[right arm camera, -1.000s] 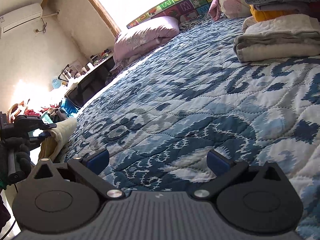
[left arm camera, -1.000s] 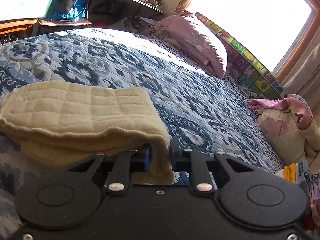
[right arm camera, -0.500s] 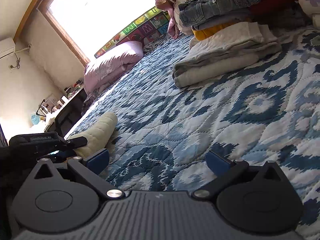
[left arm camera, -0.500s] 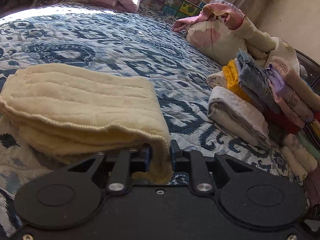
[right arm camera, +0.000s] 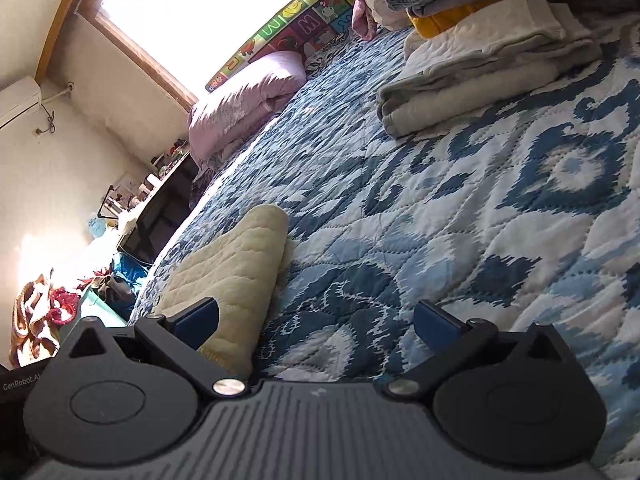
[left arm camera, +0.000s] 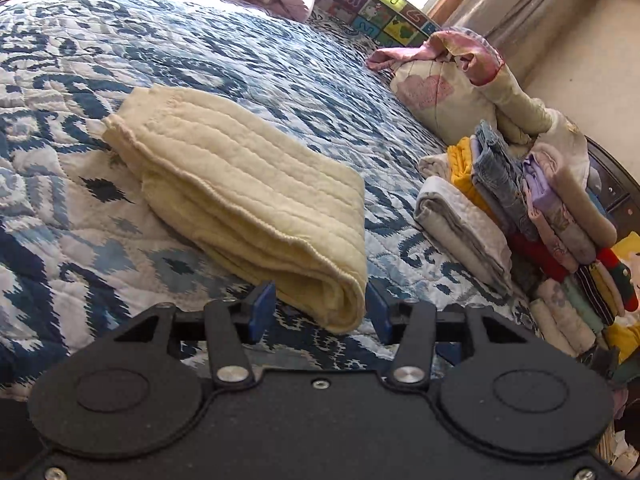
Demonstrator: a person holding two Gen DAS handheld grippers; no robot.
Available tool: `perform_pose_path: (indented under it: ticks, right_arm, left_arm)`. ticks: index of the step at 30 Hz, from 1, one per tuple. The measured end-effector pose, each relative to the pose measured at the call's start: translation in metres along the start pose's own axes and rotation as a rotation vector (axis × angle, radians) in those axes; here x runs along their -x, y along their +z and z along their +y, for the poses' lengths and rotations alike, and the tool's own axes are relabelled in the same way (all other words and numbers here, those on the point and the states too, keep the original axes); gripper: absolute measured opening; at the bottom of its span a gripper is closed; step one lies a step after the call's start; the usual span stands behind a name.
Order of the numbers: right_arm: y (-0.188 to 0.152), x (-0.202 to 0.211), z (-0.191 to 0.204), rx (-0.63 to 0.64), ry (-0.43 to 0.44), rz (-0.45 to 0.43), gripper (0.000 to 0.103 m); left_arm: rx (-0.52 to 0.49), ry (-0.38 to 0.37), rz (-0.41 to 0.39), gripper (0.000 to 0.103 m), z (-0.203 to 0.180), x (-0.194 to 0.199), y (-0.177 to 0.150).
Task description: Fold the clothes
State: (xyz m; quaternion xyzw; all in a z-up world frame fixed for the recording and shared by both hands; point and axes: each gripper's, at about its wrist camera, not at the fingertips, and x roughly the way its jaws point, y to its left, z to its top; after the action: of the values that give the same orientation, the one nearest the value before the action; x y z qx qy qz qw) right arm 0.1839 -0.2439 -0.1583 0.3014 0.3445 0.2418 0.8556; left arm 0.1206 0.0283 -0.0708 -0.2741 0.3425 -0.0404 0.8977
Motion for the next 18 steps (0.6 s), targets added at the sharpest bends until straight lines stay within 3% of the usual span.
perform_pose_path:
  ticks: [5, 10, 15, 18]
  right_arm:
    - [0.009, 0.013, 0.004, -0.016, -0.006, 0.001, 0.103]
    - [0.007, 0.011, 0.003, -0.012, -0.022, 0.000, 0.103]
    - [0.005, 0.009, 0.002, 0.004, -0.038, 0.001, 0.103]
    - [0.006, 0.007, 0.003, 0.020, -0.043, 0.005, 0.103]
  left_arm:
    - [0.145, 0.050, -0.094, 0.048, 0.050, 0.004, 0.025]
    - [0.278, 0.020, -0.117, 0.048, 0.085, -0.017, 0.044]
    - [0.307, 0.031, -0.151, 0.048, 0.094, -0.032, 0.060]
    - [0.281, 0.050, -0.154, 0.035, 0.090, -0.037, 0.067]
